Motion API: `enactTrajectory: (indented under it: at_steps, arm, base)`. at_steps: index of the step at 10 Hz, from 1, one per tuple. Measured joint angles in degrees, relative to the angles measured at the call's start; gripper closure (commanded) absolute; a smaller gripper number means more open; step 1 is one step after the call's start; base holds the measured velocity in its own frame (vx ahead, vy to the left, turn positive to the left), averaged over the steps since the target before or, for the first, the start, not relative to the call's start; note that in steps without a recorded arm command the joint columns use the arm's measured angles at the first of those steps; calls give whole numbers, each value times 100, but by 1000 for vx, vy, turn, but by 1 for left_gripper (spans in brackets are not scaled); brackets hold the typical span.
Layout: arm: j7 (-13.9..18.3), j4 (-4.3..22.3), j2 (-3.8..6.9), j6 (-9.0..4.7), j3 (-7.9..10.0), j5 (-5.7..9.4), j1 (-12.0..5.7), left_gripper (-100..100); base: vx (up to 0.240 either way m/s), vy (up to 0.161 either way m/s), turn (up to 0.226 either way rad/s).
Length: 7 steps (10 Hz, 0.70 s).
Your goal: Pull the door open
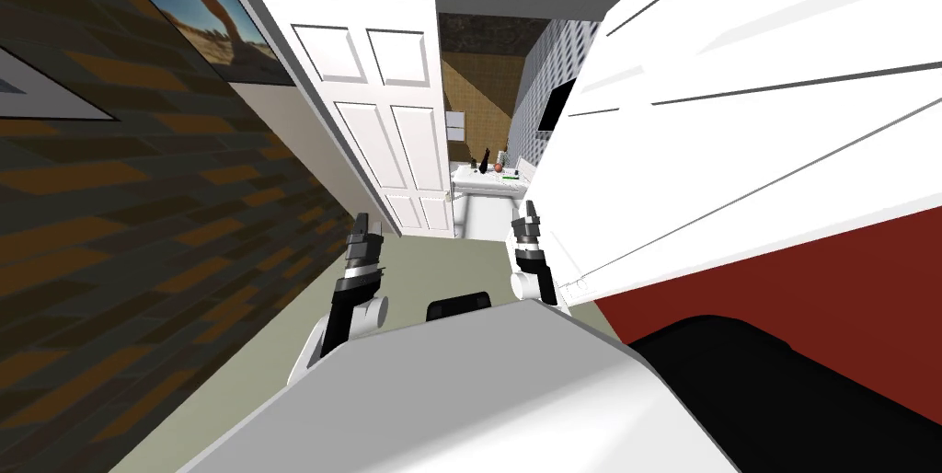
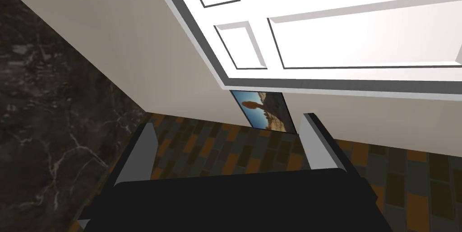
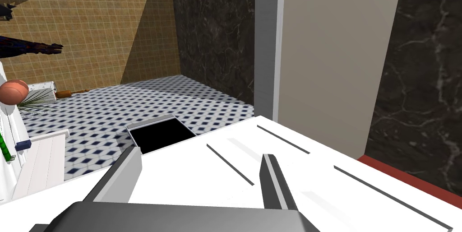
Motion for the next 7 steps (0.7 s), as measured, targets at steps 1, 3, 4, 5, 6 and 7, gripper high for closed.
enactTrajectory:
  at_steps: [1, 3, 4, 5, 6, 7]
  arm:
    - [29, 127, 34, -18, 13, 22, -53, -100]
    - [65, 429, 70, -107, 3, 49, -144, -100]
    - [88, 548, 90, -130, -5, 63, -177, -100]
    - [115, 687, 121, -158, 0, 83, -224, -100]
    - [135, 867, 136, -216, -4, 99, -273, -100]
    - [166, 998, 170, -255, -1, 121, -304, -100]
  base:
    - [110, -22, -50]
    - [94, -17, -56]
    - [101, -15, -64]
    - [111, -25, -64]
    - [107, -19, -64]
    - [92, -22, -59]
